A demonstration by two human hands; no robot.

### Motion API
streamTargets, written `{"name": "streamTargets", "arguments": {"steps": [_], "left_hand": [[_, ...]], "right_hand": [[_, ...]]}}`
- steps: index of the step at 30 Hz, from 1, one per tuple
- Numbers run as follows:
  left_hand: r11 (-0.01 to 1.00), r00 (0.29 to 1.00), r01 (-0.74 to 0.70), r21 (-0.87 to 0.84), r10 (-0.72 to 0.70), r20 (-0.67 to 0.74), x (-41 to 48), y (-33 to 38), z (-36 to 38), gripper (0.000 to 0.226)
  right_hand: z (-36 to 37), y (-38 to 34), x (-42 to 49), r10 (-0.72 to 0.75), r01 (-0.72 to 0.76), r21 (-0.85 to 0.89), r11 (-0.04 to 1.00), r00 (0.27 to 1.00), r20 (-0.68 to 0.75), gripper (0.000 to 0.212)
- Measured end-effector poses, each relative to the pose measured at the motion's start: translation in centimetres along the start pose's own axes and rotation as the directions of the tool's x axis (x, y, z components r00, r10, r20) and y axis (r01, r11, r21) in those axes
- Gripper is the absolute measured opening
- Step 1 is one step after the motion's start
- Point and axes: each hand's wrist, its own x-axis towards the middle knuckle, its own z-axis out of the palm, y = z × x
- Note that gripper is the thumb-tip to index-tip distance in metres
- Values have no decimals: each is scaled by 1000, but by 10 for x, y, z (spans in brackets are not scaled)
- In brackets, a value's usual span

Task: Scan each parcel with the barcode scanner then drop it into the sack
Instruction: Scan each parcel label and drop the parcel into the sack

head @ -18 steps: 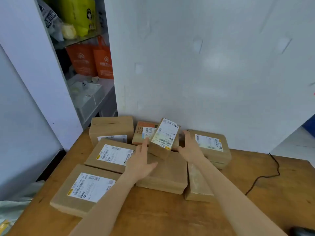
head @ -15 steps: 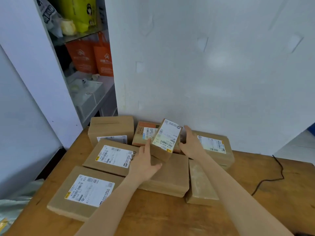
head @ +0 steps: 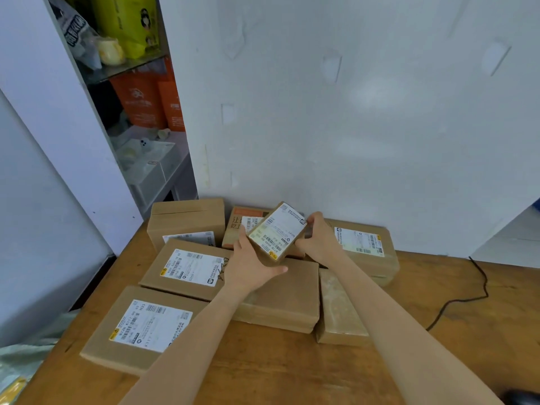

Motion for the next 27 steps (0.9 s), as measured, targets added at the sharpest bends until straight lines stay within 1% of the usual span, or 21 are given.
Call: {"name": "streamTargets", "arguments": {"steps": [2, 4, 7, 10, 12, 14, 16, 18, 20, 22, 23, 25, 27], "left_hand": [[999, 1000, 5, -31, -4, 28, -2, 1, -3, 130], [998, 997, -26, -57, 30, 69, -6, 3, -5, 120], [995, 981, -52, -80, 66, 182, -17, 11, -7, 119], [991, 952, -125, -55, 135, 275, -34, 23, -5, 108], [983, 937, -143, -115, 172, 303, -47, 30, 2, 99], [976, 934, -179, -127, 209, 289, -64, 38, 12, 89], [960, 926, -224, -166, 262, 271, -80, 48, 25, 81], [940, 924, -168, -299, 255, 284, -99, 56, 38, 86], [894, 946, -88, -440, 213, 245, -119, 61, 53, 85], [824, 970, -30, -566, 161, 183, -139, 64, 72, 74], [774, 977, -7, -633, 140, 160, -150, 65, 83, 65], [640, 990, 42, -767, 78, 119, -171, 70, 105, 51], [511, 997, 77, -856, -40, 66, -187, 74, 123, 41]], "right_hand": [[-3, 4, -9, 10, -10, 27, 1000, 1000, -15, 45], [-9, 10, -21, 13, -12, 42, 999, 1000, -17, 52], [-22, 21, -46, -6, 6, 4, 1000, 999, 32, 74], [-38, 39, -76, -19, 24, -53, 998, 995, 93, 98], [-48, 51, -97, 2, 8, -89, 996, 994, 112, 109], [-58, 62, -119, 16, 2, -132, 991, 991, 130, 118], [-68, 73, -141, 20, 3, -177, 984, 991, 132, 118], [-78, 85, -164, 41, -23, -162, 987, 994, 105, 112], [-83, 98, -188, 65, -61, -70, 996, 996, 56, 107], [-82, 111, -215, 75, -74, 51, 996, 997, -6, 99], [-81, 117, -228, 82, -78, 106, 991, 996, -34, 94], [-74, 128, -252, 107, -91, 187, 978, 991, -75, 87], [-65, 138, -274, 147, -119, 233, 965, 983, -106, 86]]}}
